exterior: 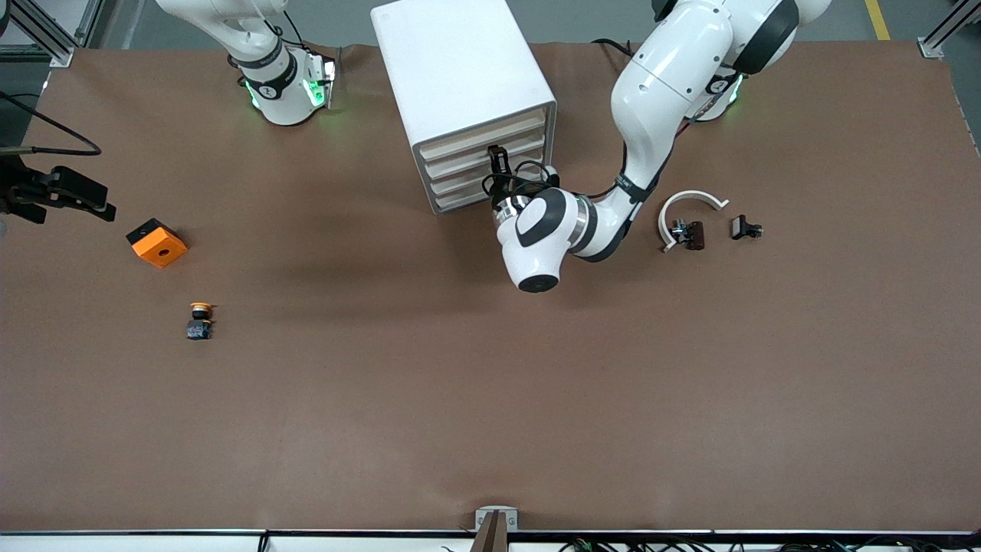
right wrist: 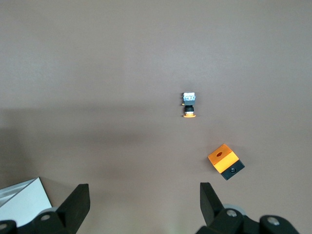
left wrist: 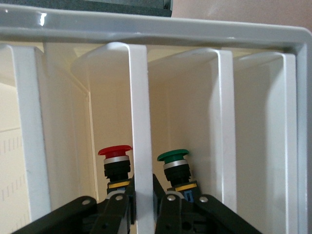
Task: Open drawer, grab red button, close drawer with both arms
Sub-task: 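Grasp the drawer handle with the left gripper, then pull the drawer open with the left gripper while the right gripper reaches in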
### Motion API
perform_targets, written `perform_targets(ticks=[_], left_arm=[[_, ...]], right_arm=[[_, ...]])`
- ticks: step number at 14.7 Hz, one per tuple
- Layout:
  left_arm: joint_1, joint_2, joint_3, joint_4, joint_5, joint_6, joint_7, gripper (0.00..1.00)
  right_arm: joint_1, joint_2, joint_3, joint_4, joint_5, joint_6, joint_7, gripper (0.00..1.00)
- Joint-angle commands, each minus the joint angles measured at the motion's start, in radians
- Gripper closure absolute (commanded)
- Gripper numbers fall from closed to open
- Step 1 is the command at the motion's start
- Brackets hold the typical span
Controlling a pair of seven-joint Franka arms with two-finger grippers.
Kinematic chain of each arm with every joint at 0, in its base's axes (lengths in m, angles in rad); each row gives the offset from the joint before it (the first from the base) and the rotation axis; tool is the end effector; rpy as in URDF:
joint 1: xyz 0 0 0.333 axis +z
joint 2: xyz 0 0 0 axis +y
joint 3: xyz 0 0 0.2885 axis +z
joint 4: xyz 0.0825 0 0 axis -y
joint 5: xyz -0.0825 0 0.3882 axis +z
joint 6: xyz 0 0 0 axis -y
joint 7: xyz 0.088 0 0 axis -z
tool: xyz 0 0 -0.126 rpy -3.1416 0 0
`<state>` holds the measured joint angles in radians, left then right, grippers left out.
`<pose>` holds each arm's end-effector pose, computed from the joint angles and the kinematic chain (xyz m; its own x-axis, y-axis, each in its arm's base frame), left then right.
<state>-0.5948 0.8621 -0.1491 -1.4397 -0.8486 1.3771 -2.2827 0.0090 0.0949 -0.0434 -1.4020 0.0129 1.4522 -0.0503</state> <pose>0.3836 -0.4806 0.1661 -0.2352 0.9719 -0.0050 0.2658 0.0594 -0.9622 0.5725 -0.0168 0.5936 0.9989 0.0175 -0.0441 0.0170 -0.9998 -0.0110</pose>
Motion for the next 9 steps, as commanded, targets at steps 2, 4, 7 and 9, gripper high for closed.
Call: perform_targets(ticks=[2, 4, 7, 9], left_arm=[[0.02, -0.006, 0.011, 0.013, -0.001, 0.01, -0.006, 1.0], [0.05, -0.008, 0.011, 0.018, -0.003, 0.01, -0.035, 1.0], [0.099, -0.008, 0.011, 0.059, -0.004, 0.01, -0.043, 1.0], [0.137, -0.008, 0.011, 0.071, -0.004, 0.01, -0.044, 1.0]], right_arm=[[0.0, 0.005, 0.002, 0.034, -0.004, -0.007, -0.01, 0.0], [0.009, 0.005, 0.004, 0.034, 0.001, 0.014, -0.008, 0.0], [0.041, 0.005, 0.005, 0.034, -0.002, 0.027, -0.003, 0.0], [0.083, 0.003, 0.005, 0.034, -0.002, 0.023, 0.0, 0.0]])
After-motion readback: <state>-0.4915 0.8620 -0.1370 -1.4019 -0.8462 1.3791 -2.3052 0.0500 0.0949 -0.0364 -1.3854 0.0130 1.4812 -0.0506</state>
